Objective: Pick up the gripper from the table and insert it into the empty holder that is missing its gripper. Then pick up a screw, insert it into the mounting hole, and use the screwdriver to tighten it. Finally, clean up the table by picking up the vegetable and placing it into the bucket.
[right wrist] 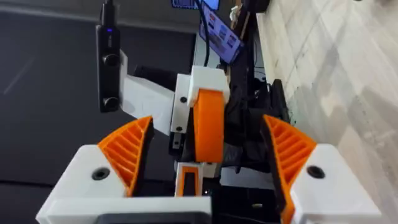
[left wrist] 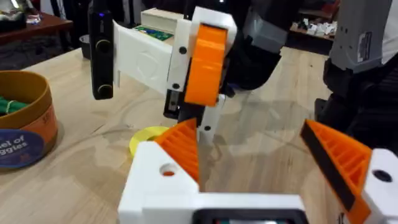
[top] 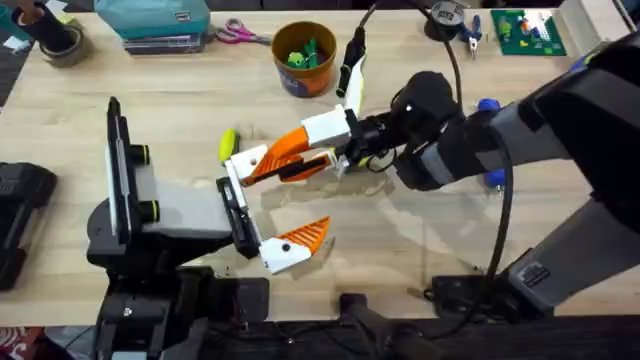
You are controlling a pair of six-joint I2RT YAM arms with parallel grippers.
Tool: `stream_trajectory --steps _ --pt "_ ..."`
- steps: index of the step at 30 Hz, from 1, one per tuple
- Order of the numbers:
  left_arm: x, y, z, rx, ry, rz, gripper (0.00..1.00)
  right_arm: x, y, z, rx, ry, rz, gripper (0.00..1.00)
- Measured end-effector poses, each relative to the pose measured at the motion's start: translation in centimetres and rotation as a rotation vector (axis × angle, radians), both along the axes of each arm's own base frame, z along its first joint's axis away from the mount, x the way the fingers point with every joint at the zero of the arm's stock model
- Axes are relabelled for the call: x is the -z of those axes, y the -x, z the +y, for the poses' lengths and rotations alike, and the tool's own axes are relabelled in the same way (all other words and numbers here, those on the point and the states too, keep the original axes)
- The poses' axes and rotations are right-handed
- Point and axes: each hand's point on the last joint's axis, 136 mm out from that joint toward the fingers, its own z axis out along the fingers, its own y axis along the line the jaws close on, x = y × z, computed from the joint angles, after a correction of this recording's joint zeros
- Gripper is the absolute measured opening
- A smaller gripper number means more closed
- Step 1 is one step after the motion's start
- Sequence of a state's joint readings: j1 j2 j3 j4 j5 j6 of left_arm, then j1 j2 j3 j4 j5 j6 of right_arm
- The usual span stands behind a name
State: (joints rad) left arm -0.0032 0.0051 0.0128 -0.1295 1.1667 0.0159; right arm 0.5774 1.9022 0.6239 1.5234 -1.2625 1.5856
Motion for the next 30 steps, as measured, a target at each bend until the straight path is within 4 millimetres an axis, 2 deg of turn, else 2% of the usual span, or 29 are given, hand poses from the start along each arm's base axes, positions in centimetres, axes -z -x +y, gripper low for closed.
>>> stream_trajectory --steps 7,13,22,27,30 --pt "0.0 0.0 0.0 0.0 0.0 0.0 0.985 0.0 -0.1 -0.2 -0.004 0.001 -0.001 0.994" --pt "0.0 0.0 0.0 0.0 0.0 0.001 0.985 0.0 -1.7 -2.0 0.03 0.006 -0.006 0.995" --pt "0.0 0.0 0.0 0.0 0.0 0.001 0.985 -1.0 -4.3 -5.5 0.101 0.032 0.001 0.995" --pt "0.0 0.0 0.0 0.0 0.0 0.0 0.985 -1.1 -5.0 -7.6 0.139 0.081 0.051 0.995" --pt "0.0 0.0 0.0 0.001 0.0 0.0 0.985 -2.1 -5.4 -8.8 0.159 0.09 0.033 0.995"
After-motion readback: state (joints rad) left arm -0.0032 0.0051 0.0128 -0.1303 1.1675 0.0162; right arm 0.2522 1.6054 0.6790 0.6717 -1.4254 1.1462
